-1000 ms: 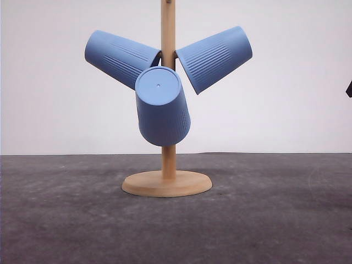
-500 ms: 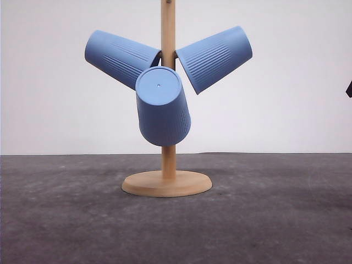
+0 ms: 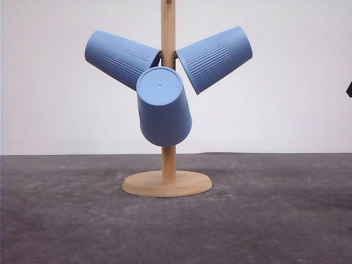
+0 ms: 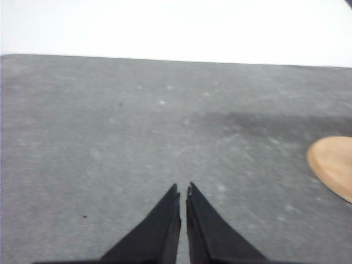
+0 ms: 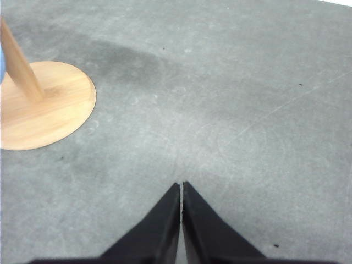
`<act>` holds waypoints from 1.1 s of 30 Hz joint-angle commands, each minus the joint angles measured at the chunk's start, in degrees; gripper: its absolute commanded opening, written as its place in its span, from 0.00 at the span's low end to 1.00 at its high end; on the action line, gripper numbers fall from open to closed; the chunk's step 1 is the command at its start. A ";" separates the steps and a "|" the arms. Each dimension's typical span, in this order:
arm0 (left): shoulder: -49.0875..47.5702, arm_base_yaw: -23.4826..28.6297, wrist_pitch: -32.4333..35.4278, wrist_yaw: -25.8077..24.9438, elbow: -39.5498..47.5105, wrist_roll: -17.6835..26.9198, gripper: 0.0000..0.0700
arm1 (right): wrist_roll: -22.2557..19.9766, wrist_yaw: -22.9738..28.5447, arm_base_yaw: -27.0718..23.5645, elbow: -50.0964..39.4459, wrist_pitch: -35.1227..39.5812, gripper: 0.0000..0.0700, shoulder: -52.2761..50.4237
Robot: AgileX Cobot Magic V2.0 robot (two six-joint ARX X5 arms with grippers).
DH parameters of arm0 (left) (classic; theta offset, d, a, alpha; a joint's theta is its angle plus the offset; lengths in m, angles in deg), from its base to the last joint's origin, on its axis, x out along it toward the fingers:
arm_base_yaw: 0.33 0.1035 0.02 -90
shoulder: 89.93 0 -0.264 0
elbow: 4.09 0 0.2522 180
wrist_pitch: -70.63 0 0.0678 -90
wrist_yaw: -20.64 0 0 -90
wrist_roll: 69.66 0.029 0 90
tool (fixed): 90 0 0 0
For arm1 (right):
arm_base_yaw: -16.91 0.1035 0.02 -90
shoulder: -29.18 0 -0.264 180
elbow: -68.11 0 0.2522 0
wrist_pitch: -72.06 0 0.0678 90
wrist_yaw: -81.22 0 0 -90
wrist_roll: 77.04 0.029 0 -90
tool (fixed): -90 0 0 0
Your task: Place three cups
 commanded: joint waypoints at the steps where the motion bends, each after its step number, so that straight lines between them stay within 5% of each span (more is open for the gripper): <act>1: -0.17 0.04 1.79 0.31 1.25 -0.36 0.00 | 1.01 0.00 -0.02 0.81 0.54 0.00 0.17; 21: -0.04 0.04 2.11 0.45 1.83 -1.49 0.00 | 0.68 0.09 -0.02 0.81 3.20 0.00 0.17; 24: -0.04 0.04 2.09 0.47 1.83 -1.49 0.00 | -6.03 4.15 -0.55 0.28 2.10 0.00 -1.10; 33: -0.04 0.04 2.11 0.47 1.83 -1.49 0.00 | 3.35 10.47 -6.52 -23.77 10.67 0.00 -30.08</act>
